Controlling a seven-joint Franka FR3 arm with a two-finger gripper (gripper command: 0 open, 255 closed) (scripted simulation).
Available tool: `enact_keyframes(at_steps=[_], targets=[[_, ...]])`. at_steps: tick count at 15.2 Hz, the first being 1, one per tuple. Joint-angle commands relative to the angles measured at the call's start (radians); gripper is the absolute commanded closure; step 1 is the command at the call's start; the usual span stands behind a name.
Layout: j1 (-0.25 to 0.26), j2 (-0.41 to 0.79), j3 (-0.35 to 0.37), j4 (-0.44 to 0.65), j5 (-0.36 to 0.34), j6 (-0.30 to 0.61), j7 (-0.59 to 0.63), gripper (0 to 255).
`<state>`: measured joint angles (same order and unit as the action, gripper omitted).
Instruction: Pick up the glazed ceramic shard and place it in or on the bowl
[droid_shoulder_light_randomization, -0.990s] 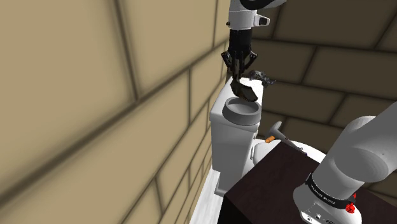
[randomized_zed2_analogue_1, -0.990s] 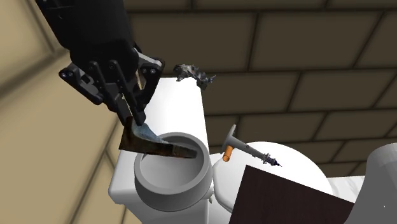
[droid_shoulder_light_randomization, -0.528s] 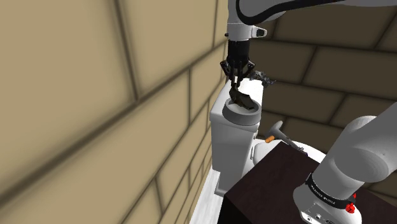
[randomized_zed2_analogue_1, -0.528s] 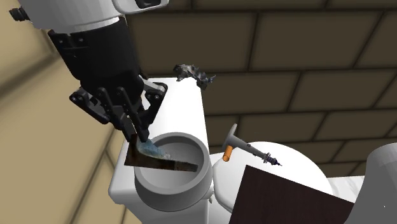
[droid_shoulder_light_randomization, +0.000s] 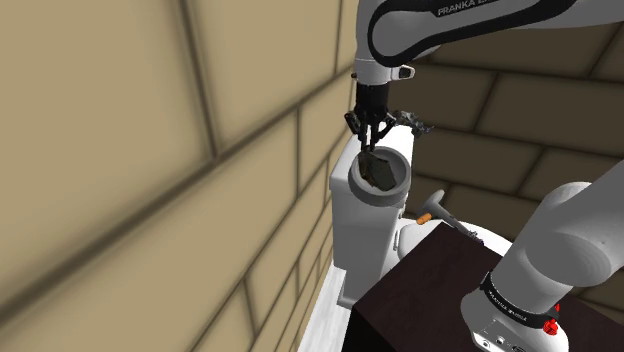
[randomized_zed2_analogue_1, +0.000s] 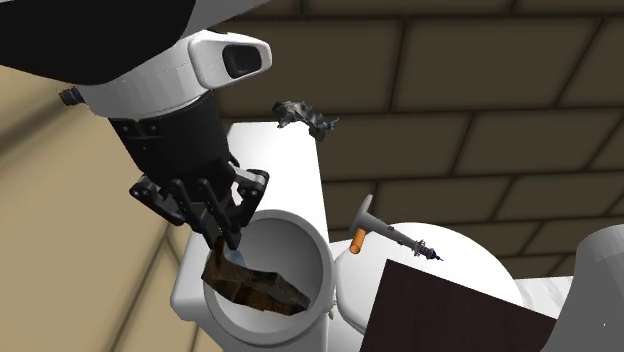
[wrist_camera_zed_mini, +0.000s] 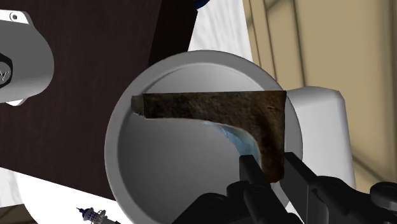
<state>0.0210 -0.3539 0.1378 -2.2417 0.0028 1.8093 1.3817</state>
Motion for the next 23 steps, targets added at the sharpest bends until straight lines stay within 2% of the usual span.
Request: enact_keyframes(at_steps=[1,10,11,16,20,23], targets=[[0.000,0.007,0.001,-0.022,0.000,0.028,0.002,255],[0.001,0.010,0.001,-0.037,-0.001,0.046,0.003,255],[0.001,0.008,0.000,-0.037,-0.001,0.044,0.002,0],[0.001,0.010,0.001,-0.037,-0.001,0.046,0.003,0],[0.001,0.009,0.001,0.089,-0.001,-0.082,0.003,0],[0.001,0.009,0.001,0.089,-0.001,-0.082,0.003,0]])
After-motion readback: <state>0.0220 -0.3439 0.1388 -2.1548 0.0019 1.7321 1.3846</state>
